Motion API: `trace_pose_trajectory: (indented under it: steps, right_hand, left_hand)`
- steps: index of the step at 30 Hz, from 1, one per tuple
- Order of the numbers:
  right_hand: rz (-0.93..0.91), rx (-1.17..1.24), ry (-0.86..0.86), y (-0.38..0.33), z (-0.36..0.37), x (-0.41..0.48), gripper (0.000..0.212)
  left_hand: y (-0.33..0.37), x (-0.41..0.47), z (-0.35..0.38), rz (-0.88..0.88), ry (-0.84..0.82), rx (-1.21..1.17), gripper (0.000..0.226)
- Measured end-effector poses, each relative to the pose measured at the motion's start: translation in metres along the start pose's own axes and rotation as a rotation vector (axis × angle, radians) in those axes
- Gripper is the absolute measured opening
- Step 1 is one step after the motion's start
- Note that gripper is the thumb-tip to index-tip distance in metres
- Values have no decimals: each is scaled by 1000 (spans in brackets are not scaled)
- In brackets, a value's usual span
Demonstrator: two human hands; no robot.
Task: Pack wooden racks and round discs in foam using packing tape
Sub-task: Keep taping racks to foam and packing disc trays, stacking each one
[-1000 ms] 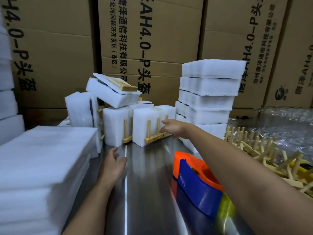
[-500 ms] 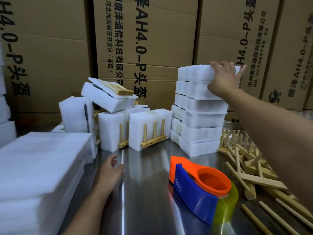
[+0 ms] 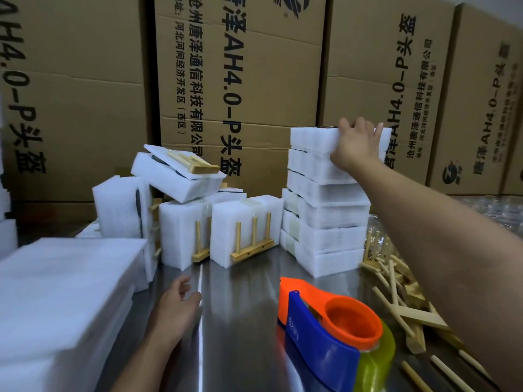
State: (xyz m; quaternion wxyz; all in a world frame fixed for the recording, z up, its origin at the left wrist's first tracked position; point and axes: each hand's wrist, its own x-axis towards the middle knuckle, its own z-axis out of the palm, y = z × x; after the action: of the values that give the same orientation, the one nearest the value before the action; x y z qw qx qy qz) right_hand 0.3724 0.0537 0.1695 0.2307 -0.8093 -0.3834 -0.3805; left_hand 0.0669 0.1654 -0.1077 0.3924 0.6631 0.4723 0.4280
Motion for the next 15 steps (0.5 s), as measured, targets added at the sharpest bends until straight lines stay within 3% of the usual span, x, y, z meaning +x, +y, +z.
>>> trace_pose_trajectory:
  steps: [6,10,15]
  right_hand:
    - [-29,32,57,-6,5,-2,50]
    - [-101,-46,15,1,1,6,46]
    - [-227,-27,-58,26,-6,14,54]
  left_hand:
    - [0,-1,0,9,4,11,46]
    - [0,-2,0,14,-3,32,44]
    - [0,-3,0,27,-12,35,36]
